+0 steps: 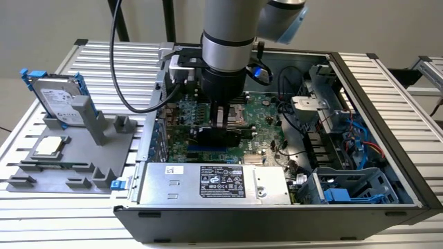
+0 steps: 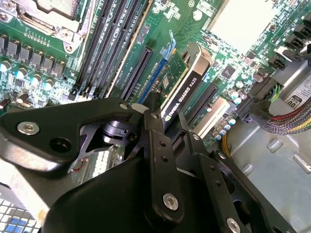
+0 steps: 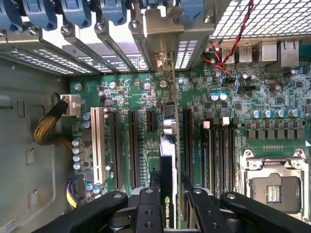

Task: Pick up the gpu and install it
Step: 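Insert the gpu into the slot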

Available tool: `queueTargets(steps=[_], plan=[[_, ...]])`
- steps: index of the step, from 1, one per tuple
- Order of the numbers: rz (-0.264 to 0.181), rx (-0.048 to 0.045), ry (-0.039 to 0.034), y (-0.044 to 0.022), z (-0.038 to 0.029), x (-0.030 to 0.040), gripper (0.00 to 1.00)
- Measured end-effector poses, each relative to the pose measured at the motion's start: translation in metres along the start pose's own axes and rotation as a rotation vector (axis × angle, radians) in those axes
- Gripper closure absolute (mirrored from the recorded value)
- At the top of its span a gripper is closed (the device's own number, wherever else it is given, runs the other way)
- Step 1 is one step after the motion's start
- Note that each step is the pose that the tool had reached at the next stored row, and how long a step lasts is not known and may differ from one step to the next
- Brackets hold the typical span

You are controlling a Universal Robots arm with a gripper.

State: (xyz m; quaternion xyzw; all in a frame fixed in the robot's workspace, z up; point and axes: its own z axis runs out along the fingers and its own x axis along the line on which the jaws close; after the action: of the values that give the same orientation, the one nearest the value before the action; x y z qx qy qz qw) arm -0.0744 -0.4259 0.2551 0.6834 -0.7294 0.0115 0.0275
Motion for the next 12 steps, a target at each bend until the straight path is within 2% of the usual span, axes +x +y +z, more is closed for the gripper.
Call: queueTargets(steps=[12], plan=[[0.001, 0.0006, -0.0026, 0.0, 0.0026, 0.0021, 1.0]])
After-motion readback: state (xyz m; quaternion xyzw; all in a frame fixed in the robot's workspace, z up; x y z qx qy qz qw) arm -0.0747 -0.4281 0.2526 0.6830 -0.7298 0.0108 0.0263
